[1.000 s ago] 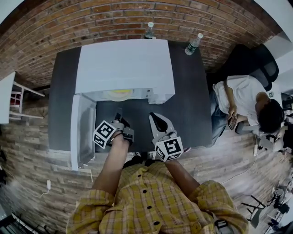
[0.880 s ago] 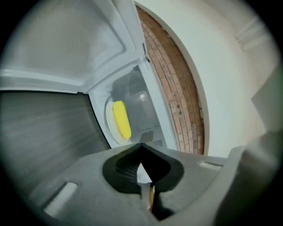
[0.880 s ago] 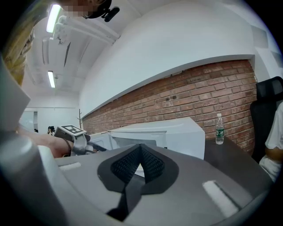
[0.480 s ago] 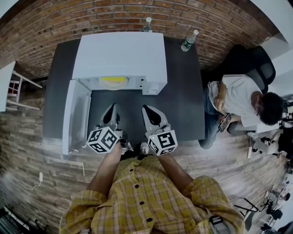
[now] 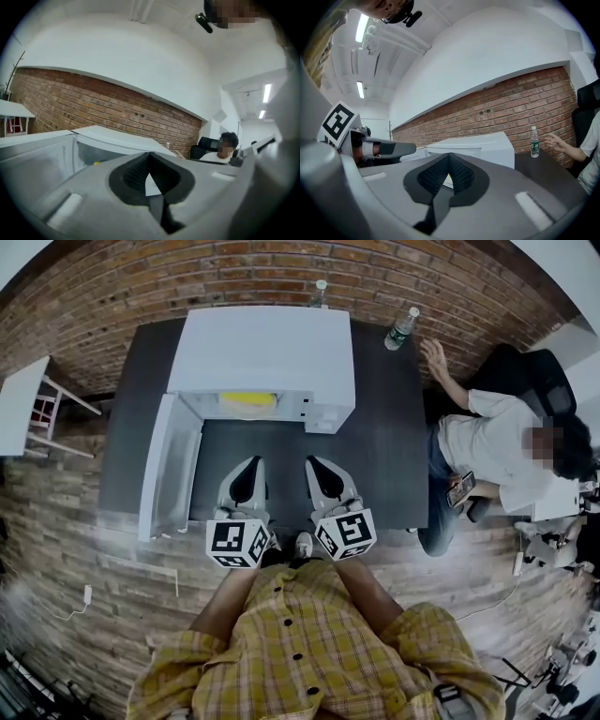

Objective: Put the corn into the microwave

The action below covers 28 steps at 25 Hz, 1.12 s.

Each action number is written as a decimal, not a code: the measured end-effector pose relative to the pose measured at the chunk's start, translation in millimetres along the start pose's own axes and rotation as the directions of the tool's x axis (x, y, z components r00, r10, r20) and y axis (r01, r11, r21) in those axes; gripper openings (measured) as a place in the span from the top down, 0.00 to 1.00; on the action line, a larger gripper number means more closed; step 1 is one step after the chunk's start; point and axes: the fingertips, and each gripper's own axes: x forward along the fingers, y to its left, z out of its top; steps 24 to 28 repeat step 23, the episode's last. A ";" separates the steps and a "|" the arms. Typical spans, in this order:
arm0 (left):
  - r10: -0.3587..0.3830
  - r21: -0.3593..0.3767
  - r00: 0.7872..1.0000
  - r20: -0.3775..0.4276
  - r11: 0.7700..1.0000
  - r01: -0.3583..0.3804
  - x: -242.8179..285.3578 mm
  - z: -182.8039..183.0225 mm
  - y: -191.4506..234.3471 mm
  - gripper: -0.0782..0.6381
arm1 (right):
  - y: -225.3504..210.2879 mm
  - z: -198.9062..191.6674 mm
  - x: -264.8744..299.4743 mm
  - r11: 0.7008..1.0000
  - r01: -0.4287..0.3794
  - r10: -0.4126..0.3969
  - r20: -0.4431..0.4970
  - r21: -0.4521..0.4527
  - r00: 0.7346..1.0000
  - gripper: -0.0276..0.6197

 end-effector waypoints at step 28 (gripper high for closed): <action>0.002 0.209 0.998 0.063 0.978 -0.015 -21.1 21.4 -23.4 0.90 | 12.7 17.7 -10.2 0.999 -0.001 0.002 0.033 -0.037 0.999 0.96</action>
